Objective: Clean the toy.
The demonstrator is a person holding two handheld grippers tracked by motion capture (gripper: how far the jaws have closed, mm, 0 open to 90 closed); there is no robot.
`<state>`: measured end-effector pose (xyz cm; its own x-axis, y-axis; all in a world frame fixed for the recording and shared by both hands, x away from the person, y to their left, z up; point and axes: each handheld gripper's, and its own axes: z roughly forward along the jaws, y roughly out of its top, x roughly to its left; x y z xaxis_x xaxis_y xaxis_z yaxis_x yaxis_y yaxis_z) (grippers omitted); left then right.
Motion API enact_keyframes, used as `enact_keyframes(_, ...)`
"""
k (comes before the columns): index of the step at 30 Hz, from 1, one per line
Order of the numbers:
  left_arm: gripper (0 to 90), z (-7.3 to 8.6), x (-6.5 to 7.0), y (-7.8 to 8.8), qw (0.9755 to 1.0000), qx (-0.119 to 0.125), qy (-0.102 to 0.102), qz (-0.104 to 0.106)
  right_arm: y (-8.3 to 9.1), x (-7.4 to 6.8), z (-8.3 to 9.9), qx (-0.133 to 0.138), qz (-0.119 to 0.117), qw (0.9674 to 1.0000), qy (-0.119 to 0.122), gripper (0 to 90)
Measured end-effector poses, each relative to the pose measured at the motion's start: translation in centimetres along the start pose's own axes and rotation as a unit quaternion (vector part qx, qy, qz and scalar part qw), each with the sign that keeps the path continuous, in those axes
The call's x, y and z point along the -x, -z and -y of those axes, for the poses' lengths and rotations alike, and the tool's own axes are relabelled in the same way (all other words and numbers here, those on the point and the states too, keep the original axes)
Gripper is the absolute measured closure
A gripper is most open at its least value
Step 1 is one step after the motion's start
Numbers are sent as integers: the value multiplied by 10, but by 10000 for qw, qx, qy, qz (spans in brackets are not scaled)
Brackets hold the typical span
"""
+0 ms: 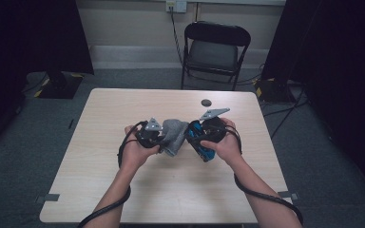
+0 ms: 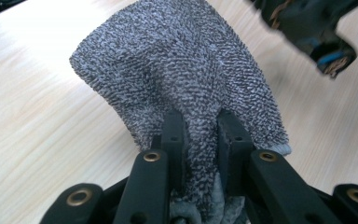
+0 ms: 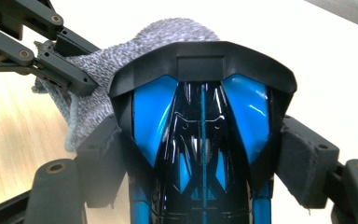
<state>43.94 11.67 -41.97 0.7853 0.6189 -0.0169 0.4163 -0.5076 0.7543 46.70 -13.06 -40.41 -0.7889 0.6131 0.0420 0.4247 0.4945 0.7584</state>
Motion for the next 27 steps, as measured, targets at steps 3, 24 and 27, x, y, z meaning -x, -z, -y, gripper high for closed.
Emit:
enact_keyframes(3,756,-4,3,-3,10000,29,-36,54,-2,-1,1,-40,28,10000,-4,252)
enact_keyframes(24,755,-7,19,-15,9992,31,-35,396,-5,-3,-1,-103,106,9999,30,252)
enact_keyframes(27,755,-7,20,-16,9991,-13,-83,418,-5,-4,-3,-102,102,9999,6,252)
